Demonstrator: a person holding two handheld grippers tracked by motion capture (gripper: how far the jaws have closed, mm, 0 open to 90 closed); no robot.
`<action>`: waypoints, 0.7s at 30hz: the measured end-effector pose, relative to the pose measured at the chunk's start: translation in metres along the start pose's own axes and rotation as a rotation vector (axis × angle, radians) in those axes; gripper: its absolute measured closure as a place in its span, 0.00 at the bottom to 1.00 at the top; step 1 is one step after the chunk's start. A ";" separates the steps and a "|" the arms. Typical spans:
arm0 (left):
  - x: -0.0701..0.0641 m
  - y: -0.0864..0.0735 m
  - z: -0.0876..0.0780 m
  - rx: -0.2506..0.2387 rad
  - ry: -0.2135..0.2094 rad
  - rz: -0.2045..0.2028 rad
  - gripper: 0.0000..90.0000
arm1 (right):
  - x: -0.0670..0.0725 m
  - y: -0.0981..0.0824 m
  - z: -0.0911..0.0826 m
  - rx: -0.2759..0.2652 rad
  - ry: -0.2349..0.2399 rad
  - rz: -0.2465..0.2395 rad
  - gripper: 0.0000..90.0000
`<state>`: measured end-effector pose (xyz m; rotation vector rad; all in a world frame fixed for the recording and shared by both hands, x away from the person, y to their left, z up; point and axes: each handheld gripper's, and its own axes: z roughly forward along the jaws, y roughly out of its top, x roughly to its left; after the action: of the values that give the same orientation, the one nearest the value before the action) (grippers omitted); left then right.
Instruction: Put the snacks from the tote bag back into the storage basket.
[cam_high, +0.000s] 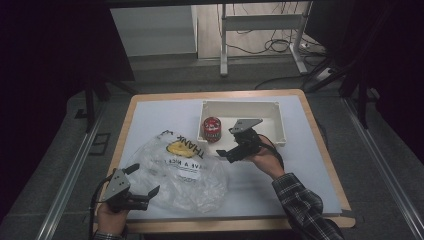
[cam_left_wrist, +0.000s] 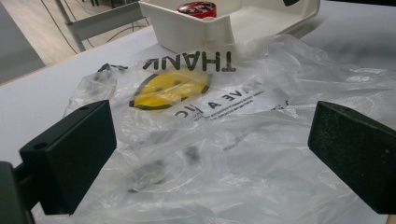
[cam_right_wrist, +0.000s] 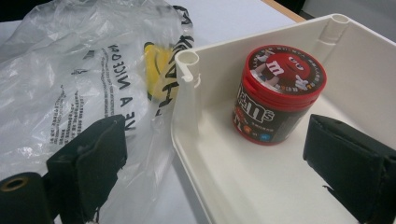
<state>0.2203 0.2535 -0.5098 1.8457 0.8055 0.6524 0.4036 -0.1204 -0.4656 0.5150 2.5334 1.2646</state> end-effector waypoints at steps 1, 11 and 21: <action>0.000 0.000 0.000 -0.001 0.000 -0.001 0.01 | 0.000 -0.001 0.000 0.001 -0.002 0.000 0.07; 0.000 0.000 0.000 0.000 -0.001 0.001 0.01 | 0.002 -0.007 -0.008 -0.001 -0.008 0.010 0.07; 0.000 0.000 0.000 -0.001 -0.001 0.002 0.01 | 0.005 -0.011 -0.016 -0.017 -0.011 0.022 0.07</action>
<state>0.2203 0.2531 -0.5096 1.8455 0.8027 0.6528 0.3905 -0.1361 -0.4658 0.5465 2.5119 1.2866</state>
